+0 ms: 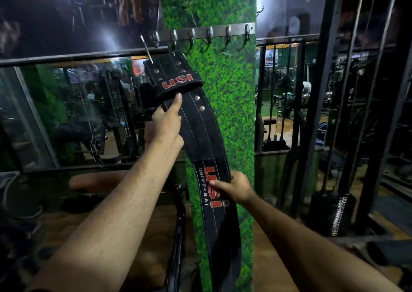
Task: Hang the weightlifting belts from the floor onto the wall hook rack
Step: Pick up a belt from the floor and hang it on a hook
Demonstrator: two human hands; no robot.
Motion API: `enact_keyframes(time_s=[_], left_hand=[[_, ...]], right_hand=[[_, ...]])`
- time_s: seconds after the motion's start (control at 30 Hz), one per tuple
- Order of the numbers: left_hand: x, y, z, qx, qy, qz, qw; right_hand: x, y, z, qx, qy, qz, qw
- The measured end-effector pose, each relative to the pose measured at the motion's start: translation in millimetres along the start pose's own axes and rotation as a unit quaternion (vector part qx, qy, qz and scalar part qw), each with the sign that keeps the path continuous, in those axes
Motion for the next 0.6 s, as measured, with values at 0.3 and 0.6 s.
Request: enact_keyframes(time_s=[0.3, 0.6], left_hand=[[18, -1, -11, 0.04, -0.011, -0.019, 0.999], [11, 26, -6, 0.02, -0.017, 0.051, 0.998]], right_hand=[[34, -159, -7, 0.134, -0.019, -0.119, 0.984], [21, -123, 17, 0.13, -0.028, -0.119, 0.984]])
Point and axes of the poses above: each hand's wrist, its own x-axis towards the middle knuckle, its own z-axis out of the palm, y = z × x, the point moved 8 cm from there along x, towards the middle knuckle, and after that the axes turned 10 degrees about y, right-handed, at the moved point
